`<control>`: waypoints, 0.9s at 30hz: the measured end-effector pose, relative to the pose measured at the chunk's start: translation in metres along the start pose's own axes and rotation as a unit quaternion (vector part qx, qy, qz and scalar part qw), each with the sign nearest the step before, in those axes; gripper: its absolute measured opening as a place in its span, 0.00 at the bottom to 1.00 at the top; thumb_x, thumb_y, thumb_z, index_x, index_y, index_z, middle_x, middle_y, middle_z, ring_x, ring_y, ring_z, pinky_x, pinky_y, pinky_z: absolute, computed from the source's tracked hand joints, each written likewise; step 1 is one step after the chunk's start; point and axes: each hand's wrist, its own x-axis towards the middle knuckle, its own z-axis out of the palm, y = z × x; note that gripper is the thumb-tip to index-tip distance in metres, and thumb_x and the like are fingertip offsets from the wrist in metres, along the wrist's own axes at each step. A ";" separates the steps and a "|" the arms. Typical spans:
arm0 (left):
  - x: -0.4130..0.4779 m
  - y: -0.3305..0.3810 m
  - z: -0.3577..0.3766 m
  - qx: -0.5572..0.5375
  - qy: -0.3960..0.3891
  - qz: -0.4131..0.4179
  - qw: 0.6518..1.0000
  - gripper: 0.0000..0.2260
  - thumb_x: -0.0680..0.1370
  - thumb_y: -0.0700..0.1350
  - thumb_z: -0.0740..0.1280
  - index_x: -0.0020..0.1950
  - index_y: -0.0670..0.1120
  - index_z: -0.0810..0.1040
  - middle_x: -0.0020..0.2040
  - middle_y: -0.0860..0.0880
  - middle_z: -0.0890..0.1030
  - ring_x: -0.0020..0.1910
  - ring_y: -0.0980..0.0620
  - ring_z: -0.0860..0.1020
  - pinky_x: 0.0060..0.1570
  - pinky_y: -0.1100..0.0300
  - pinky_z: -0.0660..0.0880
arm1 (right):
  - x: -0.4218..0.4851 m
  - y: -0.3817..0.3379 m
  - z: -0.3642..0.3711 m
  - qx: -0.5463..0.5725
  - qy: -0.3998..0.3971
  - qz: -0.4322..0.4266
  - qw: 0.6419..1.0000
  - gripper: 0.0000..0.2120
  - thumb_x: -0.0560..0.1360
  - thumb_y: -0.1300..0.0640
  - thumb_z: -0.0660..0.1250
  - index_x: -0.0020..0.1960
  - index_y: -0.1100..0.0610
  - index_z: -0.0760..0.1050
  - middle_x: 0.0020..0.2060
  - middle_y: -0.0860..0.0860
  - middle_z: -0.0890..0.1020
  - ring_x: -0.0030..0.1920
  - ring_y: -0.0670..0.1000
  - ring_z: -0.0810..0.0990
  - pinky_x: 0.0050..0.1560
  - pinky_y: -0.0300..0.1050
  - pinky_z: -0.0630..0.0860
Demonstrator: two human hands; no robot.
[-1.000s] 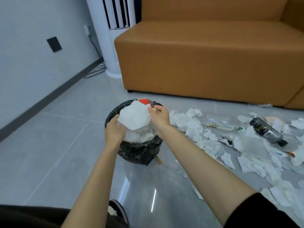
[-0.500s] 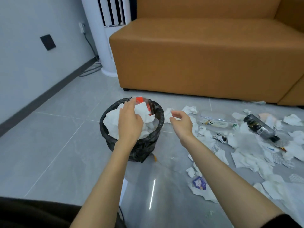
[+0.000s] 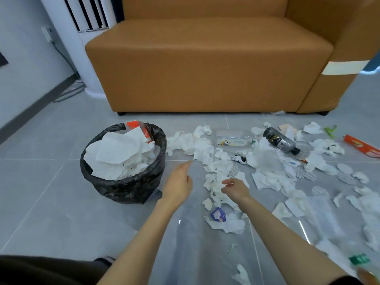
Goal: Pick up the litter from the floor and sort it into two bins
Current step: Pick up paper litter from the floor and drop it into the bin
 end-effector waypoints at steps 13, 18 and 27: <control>-0.029 -0.015 0.084 0.016 -0.168 -0.035 0.985 0.25 0.77 0.35 0.57 0.74 0.46 0.62 0.71 0.44 0.67 0.70 0.48 0.66 0.66 0.65 0.59 | -0.030 0.103 0.018 -0.384 -0.072 -0.101 0.915 0.20 0.74 0.53 0.65 0.65 0.48 0.72 0.64 0.54 0.67 0.66 0.57 0.65 0.64 0.44 0.62; -0.028 -0.013 0.094 0.014 -0.172 -0.026 0.985 0.24 0.76 0.33 0.57 0.72 0.47 0.66 0.70 0.44 0.68 0.68 0.48 0.68 0.64 0.63 0.63 | -0.022 0.113 0.021 -0.301 -0.061 -0.060 0.950 0.09 0.72 0.64 0.63 0.49 0.59 0.80 0.51 0.56 0.75 0.57 0.58 0.74 0.45 0.41 0.67; -0.009 -0.014 0.122 0.021 -0.205 -0.035 0.978 0.27 0.74 0.32 0.58 0.73 0.45 0.64 0.71 0.46 0.65 0.69 0.48 0.66 0.68 0.59 0.63 | -0.023 0.108 -0.009 -0.161 0.148 -0.102 0.971 0.13 0.71 0.70 0.59 0.51 0.57 0.71 0.49 0.55 0.75 0.50 0.55 0.72 0.45 0.45 0.65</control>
